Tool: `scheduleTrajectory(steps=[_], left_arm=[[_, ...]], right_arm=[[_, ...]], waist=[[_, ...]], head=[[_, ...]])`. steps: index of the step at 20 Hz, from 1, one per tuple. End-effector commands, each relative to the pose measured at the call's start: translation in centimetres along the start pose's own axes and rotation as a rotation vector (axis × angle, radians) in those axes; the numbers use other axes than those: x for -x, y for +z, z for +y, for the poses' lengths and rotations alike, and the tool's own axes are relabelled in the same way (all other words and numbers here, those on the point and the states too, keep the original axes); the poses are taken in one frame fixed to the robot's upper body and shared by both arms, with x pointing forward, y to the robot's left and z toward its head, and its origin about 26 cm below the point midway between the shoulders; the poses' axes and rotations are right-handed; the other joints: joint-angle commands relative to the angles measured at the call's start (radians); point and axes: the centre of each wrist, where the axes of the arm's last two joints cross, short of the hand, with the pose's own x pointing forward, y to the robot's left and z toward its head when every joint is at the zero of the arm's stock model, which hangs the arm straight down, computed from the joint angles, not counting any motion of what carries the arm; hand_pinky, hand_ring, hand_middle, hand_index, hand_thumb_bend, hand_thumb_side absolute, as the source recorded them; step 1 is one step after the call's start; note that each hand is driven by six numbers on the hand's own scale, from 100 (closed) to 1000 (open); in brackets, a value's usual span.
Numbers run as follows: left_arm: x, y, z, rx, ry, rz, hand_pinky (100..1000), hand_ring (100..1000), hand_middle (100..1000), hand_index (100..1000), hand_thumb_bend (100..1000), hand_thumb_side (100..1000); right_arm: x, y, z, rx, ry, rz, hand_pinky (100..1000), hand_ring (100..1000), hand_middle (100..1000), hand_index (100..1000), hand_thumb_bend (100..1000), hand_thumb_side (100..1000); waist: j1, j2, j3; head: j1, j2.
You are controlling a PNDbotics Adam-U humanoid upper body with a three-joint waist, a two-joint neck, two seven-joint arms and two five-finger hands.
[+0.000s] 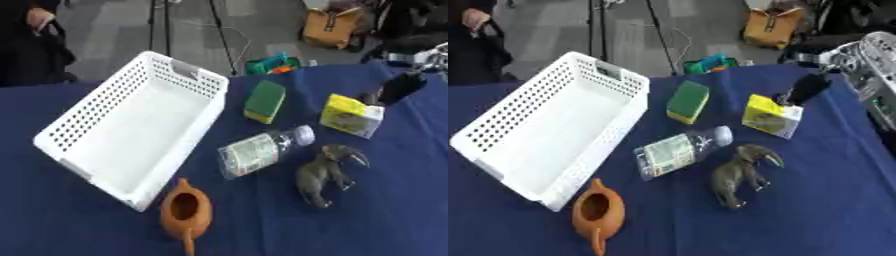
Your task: Pick up objects on the table and place them in the box.
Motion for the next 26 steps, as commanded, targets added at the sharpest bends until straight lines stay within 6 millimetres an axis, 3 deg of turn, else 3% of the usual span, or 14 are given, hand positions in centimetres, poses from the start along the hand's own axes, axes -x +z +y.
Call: scheduleTrajectory(steps=[1,9,16,26], left_arm=[[-0.2,-0.6,0.4,-0.016,-0.008,-0.018,835,928,867,861,100,1000],[-0.2,-0.5,0.3,-0.022,-0.003,-0.006,833,926,860,855,100,1000],[-0.2,-0.4,0.2,-0.024,0.005,0.001,831,925,857,854,100,1000],[-0.4,-0.4,0.0,-0.026,0.019,0.003,831,921,854,853,100,1000]], right_arm=[[0.9,1.1,-1.0,0.056,0.015,0.026,1000,1000,997,1000,384,563],[0.5,0.3,0.6,0.125,-0.019,0.024,1000,1000,985,1000,390,577],[0.9,-0.6,1.3,0.105,-0.028,0.076,1000,1000,1000,1000,426,654],[0.5,-2.8,1.4,0.005,-0.032,0.048,1000,1000,1000,1000,424,635]], waist=[[0.0,-0.017,0.0],[0.006,-0.014,0.002],[0.011,-0.009,0.007],[0.021,0.001,0.021]], head=[[-0.001,-0.012],[-0.008,-0.023],[-0.019,-0.032],[-0.038,-0.044]])
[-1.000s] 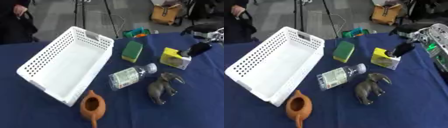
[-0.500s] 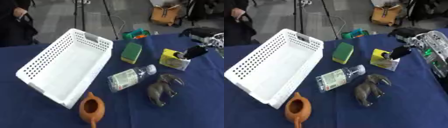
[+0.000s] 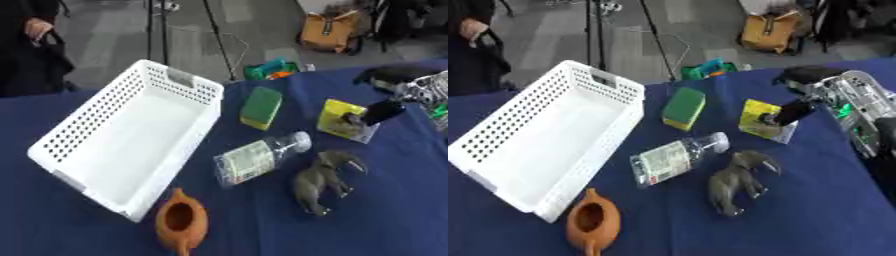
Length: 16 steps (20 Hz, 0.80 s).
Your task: Pick up objects on the table and place them in the box.
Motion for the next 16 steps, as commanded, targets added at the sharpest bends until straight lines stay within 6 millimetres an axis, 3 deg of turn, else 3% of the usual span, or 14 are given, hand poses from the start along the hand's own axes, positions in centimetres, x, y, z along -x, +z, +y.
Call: scheduleTrajectory(steps=[1,16], left_arm=[[-0.4,-0.71,0.16,-0.01,0.006,-0.026,832,921,853,853,100,1000],[-0.53,-0.84,0.05,-0.02,0.014,-0.028,830,920,852,850,100,1000]], right_arm=[[0.57,-0.14,-0.91,0.006,0.021,0.026,1000,1000,1000,1000,424,635],[1.49,-0.93,-0.28,-0.047,0.055,0.038,1000,1000,989,1000,426,603]], waist=[[0.0,-0.014,0.002],[0.006,0.001,0.012]], head=[[-0.007,-0.013],[-0.02,-0.023]])
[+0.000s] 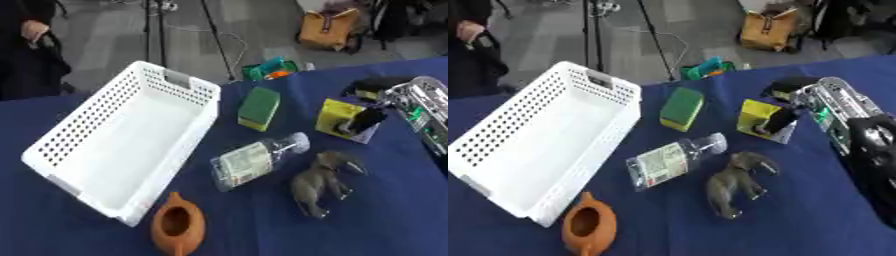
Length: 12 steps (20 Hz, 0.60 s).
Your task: Pick up objects on the table and place them in the box.
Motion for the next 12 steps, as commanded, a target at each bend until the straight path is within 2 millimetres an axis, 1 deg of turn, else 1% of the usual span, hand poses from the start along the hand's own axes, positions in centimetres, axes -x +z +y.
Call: scheduleTrajectory(steps=[1,2,3,8,10,11,12], left_arm=[[-0.44,-0.71,0.11,-0.017,0.008,-0.026,830,920,852,847,100,1000],[-0.45,-0.72,0.1,-0.017,0.008,-0.026,830,920,852,847,100,1000],[-0.45,-0.71,0.09,-0.017,0.009,-0.026,829,920,852,847,100,1000],[-0.48,-0.75,0.06,-0.021,0.009,-0.026,829,919,850,845,100,1000],[-0.49,-0.74,0.05,-0.021,0.01,-0.026,829,919,850,845,100,1000],[-0.49,-0.73,0.04,-0.02,0.01,-0.026,829,919,849,845,100,1000],[-0.5,-0.73,0.03,-0.02,0.01,-0.026,829,919,849,845,100,1000]], right_arm=[[0.8,0.54,-1.27,0.03,0.01,0.02,1000,1000,967,1000,420,578],[0.82,0.54,-1.25,0.034,0.011,0.023,1000,1000,967,1000,420,578],[0.83,0.53,-1.22,0.036,0.012,0.025,1000,1000,939,1000,420,563],[0.88,0.34,-1.06,0.029,0.017,0.029,1000,1000,916,1000,420,544],[0.88,0.32,-1.11,0.031,0.019,0.029,1000,996,889,997,413,533],[0.88,0.31,-1.14,0.035,0.019,0.029,1000,987,862,966,396,527],[0.92,0.34,-1.25,0.045,0.019,0.033,1000,983,850,956,389,528]], waist=[[-0.003,-0.016,0.001],[-0.003,-0.015,0.001],[-0.004,-0.015,0.001],[-0.002,-0.014,0.001],[0.0,-0.012,0.001],[0.0,-0.012,0.001],[0.001,-0.011,0.001]], head=[[-0.003,-0.01],[-0.003,-0.011],[-0.004,-0.011],[-0.007,-0.014],[-0.008,-0.016],[-0.008,-0.016],[-0.009,-0.016]])
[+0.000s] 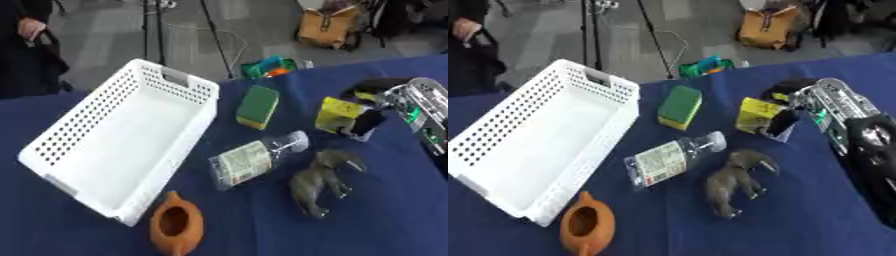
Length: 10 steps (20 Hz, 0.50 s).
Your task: Pick up objects on the table and place them in the box.
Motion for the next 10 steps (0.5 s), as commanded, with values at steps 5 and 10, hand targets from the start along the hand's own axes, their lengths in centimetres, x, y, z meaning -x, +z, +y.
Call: scheduleTrajectory(steps=[5,10], left_arm=[[-0.47,-0.65,0.03,-0.01,0.01,-0.025,830,919,848,843,100,1000],[-0.46,-0.65,0.03,-0.011,0.01,-0.025,830,920,847,842,100,1000]], right_arm=[[0.81,0.46,-1.54,0.087,0.008,0.04,1000,960,768,870,354,525],[0.84,0.38,-1.68,0.124,0.013,0.051,1000,937,660,788,246,581]], waist=[[0.001,-0.015,0.003],[0.004,-0.013,0.004]], head=[[-0.006,-0.015],[-0.008,-0.016]])
